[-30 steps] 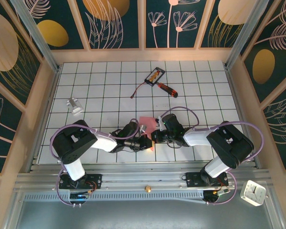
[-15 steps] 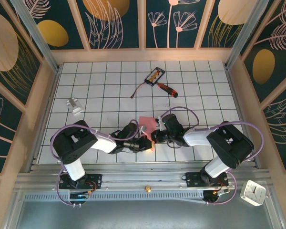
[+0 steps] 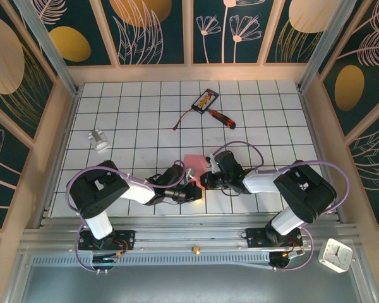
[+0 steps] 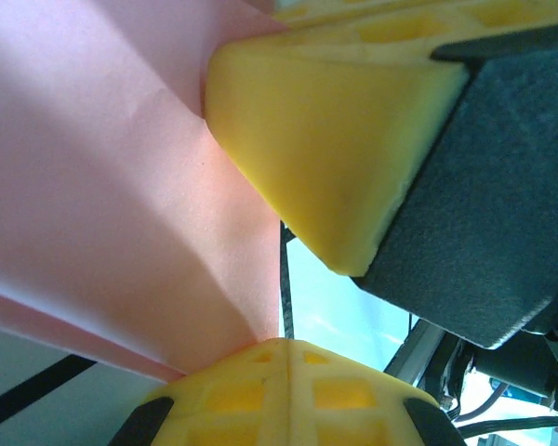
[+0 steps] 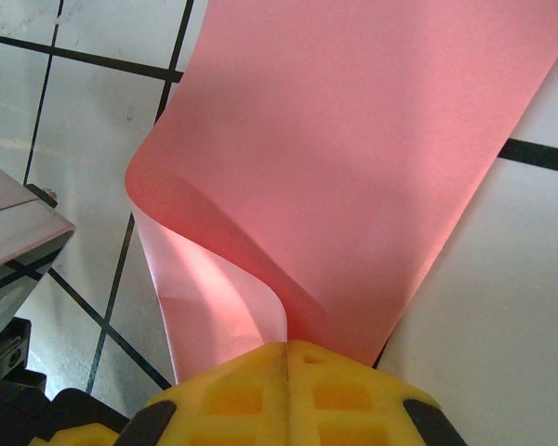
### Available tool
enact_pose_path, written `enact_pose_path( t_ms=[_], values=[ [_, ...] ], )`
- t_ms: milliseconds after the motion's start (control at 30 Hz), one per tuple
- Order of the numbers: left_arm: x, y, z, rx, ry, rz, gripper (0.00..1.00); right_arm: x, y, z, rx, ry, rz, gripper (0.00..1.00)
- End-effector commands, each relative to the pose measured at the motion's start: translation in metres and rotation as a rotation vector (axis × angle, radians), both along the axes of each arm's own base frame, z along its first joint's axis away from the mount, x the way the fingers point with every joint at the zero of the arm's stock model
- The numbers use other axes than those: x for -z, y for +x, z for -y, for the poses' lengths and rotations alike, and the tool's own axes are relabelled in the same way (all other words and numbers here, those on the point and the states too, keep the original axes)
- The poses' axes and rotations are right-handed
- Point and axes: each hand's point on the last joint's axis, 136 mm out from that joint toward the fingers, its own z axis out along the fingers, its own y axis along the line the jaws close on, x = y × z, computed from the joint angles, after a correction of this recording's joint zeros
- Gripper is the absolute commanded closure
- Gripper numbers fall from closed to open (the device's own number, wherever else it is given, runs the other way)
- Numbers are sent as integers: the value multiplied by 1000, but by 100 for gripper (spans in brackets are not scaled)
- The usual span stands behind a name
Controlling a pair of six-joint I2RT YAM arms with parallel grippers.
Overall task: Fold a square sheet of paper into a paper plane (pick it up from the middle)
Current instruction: Perform the third fold on the triangle at the bottom-center of the table.
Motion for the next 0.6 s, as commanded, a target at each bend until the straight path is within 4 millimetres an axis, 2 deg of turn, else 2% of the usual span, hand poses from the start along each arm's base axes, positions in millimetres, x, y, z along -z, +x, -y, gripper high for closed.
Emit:
enact_pose_path(
  t_ms=[0,167,367,467,567],
  values=[
    [20,-41,-8,113,93,-104,100,40,-32,28,4,-146,-130,100],
    [15,-44,-6,125,89,-104,100,39,-32,29,7,-148,-128,100],
    [-4,-41,3,153,50,-74,100,39,-32,29,6,-149,-125,100],
    [-28,-31,8,138,-2,-16,100,39,-32,29,6,-147,-125,100],
    [-41,-6,-7,49,-13,17,100,39,-32,29,5,-145,-126,100]
  ],
)
